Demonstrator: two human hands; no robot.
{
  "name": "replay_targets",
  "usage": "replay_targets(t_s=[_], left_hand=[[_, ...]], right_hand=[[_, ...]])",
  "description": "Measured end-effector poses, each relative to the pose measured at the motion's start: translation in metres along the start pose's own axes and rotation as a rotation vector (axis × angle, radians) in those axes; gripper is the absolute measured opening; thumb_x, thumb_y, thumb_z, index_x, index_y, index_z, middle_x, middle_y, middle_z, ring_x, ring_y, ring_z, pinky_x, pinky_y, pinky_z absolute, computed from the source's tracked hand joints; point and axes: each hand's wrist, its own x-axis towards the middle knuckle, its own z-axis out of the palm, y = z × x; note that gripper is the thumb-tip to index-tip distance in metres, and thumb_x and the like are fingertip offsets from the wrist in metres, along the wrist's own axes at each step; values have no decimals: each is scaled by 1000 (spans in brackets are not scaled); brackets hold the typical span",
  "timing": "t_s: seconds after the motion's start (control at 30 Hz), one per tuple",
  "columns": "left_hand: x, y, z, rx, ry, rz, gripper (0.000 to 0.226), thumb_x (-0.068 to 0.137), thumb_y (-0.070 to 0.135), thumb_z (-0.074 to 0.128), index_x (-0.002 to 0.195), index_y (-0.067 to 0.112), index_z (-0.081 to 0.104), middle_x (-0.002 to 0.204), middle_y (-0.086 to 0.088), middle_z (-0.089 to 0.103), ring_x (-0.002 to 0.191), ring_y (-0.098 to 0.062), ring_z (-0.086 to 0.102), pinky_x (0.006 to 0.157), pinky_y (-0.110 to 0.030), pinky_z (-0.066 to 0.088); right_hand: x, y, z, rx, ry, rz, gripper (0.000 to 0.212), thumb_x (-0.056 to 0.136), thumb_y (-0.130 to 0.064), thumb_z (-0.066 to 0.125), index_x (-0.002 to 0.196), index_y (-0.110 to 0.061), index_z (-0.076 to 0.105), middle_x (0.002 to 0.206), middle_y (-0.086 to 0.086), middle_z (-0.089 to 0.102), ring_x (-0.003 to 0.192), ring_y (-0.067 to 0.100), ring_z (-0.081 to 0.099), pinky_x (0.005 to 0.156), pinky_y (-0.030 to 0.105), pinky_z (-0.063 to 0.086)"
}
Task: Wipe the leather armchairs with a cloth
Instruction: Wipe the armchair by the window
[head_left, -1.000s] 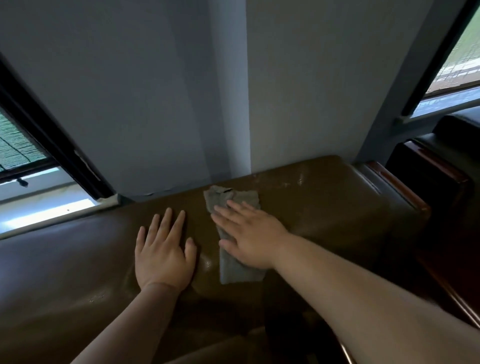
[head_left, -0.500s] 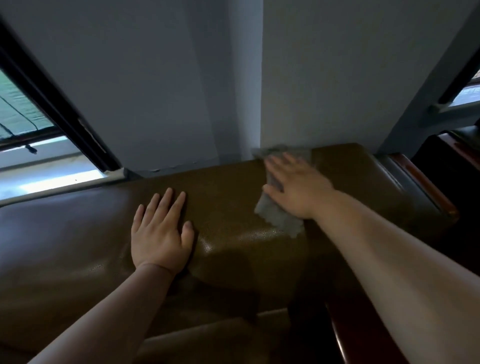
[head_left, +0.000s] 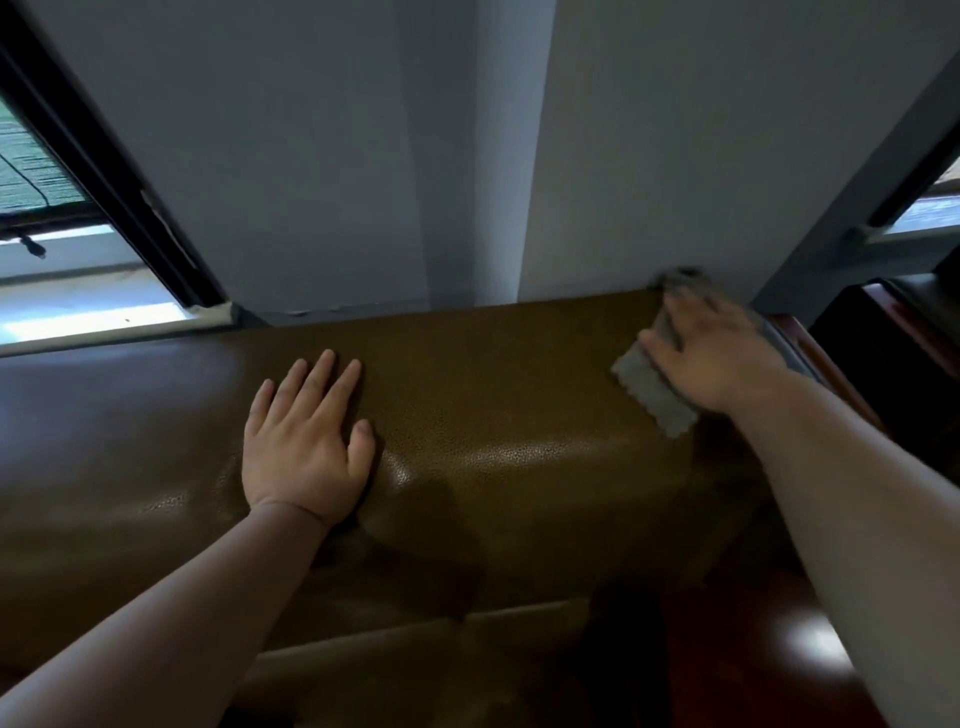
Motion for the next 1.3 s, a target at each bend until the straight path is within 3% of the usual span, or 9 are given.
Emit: replay_targets(t_s=[0.1, 0.3, 0.43, 0.53, 0.67, 0.77, 0.97, 1.1, 1.3], left_hand=[[1, 1, 0, 5, -7, -3, 70, 98, 54, 28, 164, 32, 37, 172, 1, 32, 160, -24, 25, 131, -50, 14], [1, 0, -1, 14, -18, 10, 70, 99, 56, 25, 165, 32, 33, 173, 1, 29, 160, -24, 23, 131, -51, 14], [0, 1, 1, 16, -8, 2, 69, 99, 55, 26, 165, 33, 33, 172, 1, 29, 160, -24, 22, 131, -51, 14], [-1, 2, -3, 13, -21, 6, 70, 99, 55, 25, 165, 32, 31, 173, 1, 27, 161, -24, 20, 131, -51, 12], [0, 5, -9, 3, -41, 8, 73, 98, 55, 22, 166, 30, 30, 174, 0, 26, 161, -25, 19, 131, -51, 11], [-2, 5, -12, -3, -29, 15, 73, 98, 54, 23, 166, 29, 32, 173, -1, 27, 161, -26, 20, 131, -50, 11], [-5, 6, -11, -30, -12, 13, 71, 98, 53, 25, 165, 30, 33, 173, -1, 28, 161, -26, 20, 132, -49, 10], [-6, 8, -12, -41, -15, 25, 72, 98, 54, 25, 165, 30, 32, 173, -1, 27, 161, -25, 20, 131, -49, 10], [-3, 2, -1, -9, 30, 45, 70, 100, 56, 26, 165, 30, 32, 172, -3, 30, 159, -28, 24, 129, -52, 15]], right_hand=[[-11, -24, 3, 8, 19, 110, 84, 100, -67, 2, 167, -16, 9, 174, 7, 7, 159, 32, 10, 129, 48, 11], [-103, -67, 47, 26, 211, -250, 72, 105, -66, 14, 162, -24, 27, 168, -1, 30, 156, 23, 24, 126, 48, 25], [-77, 2, 47, 157, 315, 182, 75, 103, -64, 20, 159, -15, 33, 164, 9, 36, 154, 34, 28, 125, 54, 26], [-87, -31, 58, 296, 373, 487, 79, 103, -62, 15, 162, -13, 28, 170, 13, 23, 157, 41, 14, 127, 58, 16], [-136, -119, 93, 376, 382, 415, 82, 103, -65, 9, 166, -14, 3, 174, 12, -4, 157, 45, -10, 126, 60, 2], [-135, -109, 102, 339, 364, 322, 85, 101, -71, 16, 166, -18, -1, 174, 8, -7, 156, 46, -14, 124, 59, -3], [-102, -82, 92, 746, 484, 783, 87, 96, -69, 25, 166, -25, -3, 173, 3, -12, 156, 47, -10, 127, 59, 4], [-134, -162, 114, 910, 427, 679, 93, 93, -77, 16, 157, -30, -31, 167, 1, -34, 156, 45, -12, 125, 59, 7], [-104, -45, 96, 940, 475, 755, 97, 95, -76, 30, 162, -26, -19, 172, 3, -16, 158, 42, 2, 128, 58, 13]])
